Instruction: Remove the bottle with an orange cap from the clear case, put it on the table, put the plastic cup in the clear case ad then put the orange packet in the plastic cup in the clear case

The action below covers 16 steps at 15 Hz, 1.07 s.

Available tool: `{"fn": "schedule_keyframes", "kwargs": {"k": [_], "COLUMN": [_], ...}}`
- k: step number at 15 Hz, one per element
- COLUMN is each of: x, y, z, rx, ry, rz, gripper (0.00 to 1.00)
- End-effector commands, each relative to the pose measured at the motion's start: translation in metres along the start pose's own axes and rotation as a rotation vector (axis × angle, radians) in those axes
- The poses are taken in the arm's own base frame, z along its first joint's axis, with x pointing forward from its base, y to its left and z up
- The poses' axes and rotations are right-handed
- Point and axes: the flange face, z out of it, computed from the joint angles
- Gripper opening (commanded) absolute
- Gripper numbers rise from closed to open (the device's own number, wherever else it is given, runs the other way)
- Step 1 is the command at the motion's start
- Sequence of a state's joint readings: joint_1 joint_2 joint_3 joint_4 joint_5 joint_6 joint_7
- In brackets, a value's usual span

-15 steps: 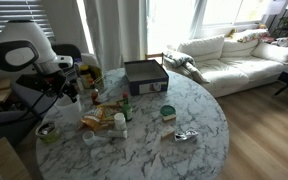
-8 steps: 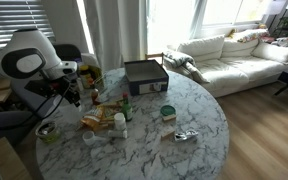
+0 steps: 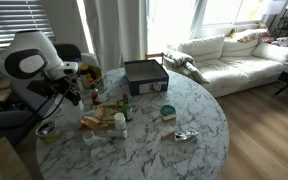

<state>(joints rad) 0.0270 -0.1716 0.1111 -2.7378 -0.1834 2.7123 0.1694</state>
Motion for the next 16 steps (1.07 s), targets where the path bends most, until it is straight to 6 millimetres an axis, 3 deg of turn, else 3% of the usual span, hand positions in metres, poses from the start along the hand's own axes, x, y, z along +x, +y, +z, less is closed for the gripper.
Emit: {"fn": "schedule_keyframes", "kwargs": {"k": [1, 6, 10, 14, 16], "x": [0.011, 0.042, 0.074, 0.097, 0.107], "y": [-0.005, -0.018, -0.016, -0.016, -0.018], "z": [-0.028, -0.091, -0.135, -0.149, -0.146], "rx": [0.043, 0.185, 0.242, 0.265, 0.244], "ry": [0.003, 0.021, 0.103, 0.194, 0.258], "rz": [-0.047, -0.182, -0.161, -0.089, -0.058], "gripper": [0.02, 0.02, 0.02, 0.02, 0.02]}}
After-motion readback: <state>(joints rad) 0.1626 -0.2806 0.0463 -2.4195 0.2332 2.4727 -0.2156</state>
